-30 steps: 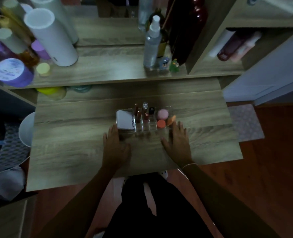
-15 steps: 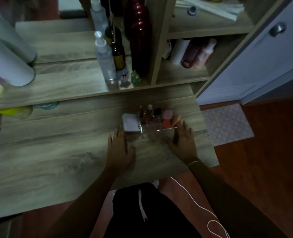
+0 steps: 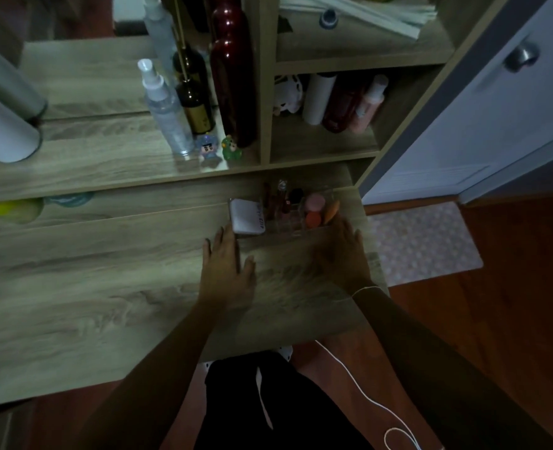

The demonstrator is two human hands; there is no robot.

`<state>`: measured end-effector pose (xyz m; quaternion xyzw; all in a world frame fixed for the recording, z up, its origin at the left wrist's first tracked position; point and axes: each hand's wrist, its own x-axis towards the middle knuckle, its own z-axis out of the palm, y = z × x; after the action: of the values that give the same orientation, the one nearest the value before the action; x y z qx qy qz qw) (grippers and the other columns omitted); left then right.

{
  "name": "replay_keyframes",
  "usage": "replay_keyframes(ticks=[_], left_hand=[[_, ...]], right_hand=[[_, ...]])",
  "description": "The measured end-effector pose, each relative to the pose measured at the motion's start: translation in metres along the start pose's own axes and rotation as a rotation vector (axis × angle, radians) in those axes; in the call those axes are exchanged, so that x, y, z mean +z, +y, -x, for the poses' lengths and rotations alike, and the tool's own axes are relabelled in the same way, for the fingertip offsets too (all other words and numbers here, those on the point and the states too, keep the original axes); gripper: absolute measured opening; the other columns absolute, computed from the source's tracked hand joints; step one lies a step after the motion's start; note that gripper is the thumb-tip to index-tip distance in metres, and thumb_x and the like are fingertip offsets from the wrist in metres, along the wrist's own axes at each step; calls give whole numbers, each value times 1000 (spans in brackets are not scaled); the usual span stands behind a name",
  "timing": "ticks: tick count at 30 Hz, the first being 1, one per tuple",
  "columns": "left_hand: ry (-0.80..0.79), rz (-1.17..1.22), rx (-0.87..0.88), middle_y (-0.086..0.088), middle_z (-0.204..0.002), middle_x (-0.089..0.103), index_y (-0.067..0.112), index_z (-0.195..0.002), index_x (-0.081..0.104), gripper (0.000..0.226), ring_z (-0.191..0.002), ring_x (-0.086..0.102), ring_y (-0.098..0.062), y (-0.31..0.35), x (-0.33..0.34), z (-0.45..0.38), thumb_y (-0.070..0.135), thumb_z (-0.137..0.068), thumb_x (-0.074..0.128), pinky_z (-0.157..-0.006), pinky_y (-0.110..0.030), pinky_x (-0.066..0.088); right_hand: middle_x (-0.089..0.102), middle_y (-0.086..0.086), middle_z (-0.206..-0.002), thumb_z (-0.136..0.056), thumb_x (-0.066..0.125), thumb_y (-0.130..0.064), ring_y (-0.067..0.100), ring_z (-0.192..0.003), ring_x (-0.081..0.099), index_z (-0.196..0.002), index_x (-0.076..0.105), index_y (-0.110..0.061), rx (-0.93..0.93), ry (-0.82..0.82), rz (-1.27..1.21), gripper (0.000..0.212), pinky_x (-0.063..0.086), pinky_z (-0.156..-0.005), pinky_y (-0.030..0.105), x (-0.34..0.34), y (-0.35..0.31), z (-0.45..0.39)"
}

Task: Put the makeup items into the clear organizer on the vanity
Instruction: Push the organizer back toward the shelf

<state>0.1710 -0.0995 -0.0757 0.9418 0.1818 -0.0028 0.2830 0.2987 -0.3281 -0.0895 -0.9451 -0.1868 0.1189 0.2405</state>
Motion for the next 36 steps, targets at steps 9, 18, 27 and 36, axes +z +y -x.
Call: replay_keyframes(ticks=[9,18,27,36], left_hand=[[3,16,10,-9,-153,32,18,-146,21,67,-142,27,-23,-4,3,-7,35,-90,53,-118,-56,14],[34,-191,-108,-16,-159,12,6,-149,8,61,-147,8,-26,-1,32,27,40,-100,17,-121,-46,8],[-10,-265,-69,-18,-159,11,3,-148,11,58,-147,7,-28,-7,36,29,35,-101,20,-119,-43,4],[-241,-257,83,-21,-159,-3,-2,-148,1,68,-147,-2,-31,-21,9,27,39,-100,28,-120,-42,3]], right_hand=[[24,11,-157,-84,62,-40,33,-144,21,-150,11,-20,-86,-14,-53,86,6,-118,52,2,9,-3],[17,16,-159,-99,40,-37,30,-146,16,-150,12,-8,19,88,113,65,7,-120,45,33,21,43],[20,18,-157,-101,34,-26,30,-147,16,-148,21,-2,52,56,218,54,9,-120,48,32,14,46],[15,23,-157,-101,34,-18,34,-147,14,-147,17,3,208,52,171,54,15,-121,45,40,-20,98]])
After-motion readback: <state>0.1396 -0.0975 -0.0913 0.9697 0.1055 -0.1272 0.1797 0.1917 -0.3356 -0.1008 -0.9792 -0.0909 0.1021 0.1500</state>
